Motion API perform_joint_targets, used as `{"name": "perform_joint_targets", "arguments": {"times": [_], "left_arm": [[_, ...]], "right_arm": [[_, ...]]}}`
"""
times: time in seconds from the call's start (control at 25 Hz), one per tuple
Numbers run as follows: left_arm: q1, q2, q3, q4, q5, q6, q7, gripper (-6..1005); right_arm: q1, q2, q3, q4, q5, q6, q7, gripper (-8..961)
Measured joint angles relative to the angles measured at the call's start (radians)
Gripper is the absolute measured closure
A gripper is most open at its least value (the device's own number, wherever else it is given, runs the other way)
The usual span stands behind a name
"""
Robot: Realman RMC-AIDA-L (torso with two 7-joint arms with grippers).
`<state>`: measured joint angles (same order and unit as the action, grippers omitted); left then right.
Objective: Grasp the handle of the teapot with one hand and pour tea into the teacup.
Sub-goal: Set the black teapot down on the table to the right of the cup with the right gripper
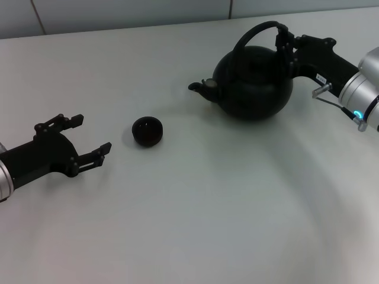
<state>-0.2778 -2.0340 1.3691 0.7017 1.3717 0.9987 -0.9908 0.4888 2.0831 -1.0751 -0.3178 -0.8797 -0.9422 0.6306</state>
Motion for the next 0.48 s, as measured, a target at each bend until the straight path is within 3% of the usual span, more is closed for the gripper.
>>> {"name": "perform_joint_targets", "arguments": {"times": [0.48], "left_arm": [[-0.005,0.000,0.003,0.000,0.000,0.000,-0.003,161]], "right_arm": [[0.011,0.003,0.017,0.034,0.009,0.001,-0.040,875]]}}
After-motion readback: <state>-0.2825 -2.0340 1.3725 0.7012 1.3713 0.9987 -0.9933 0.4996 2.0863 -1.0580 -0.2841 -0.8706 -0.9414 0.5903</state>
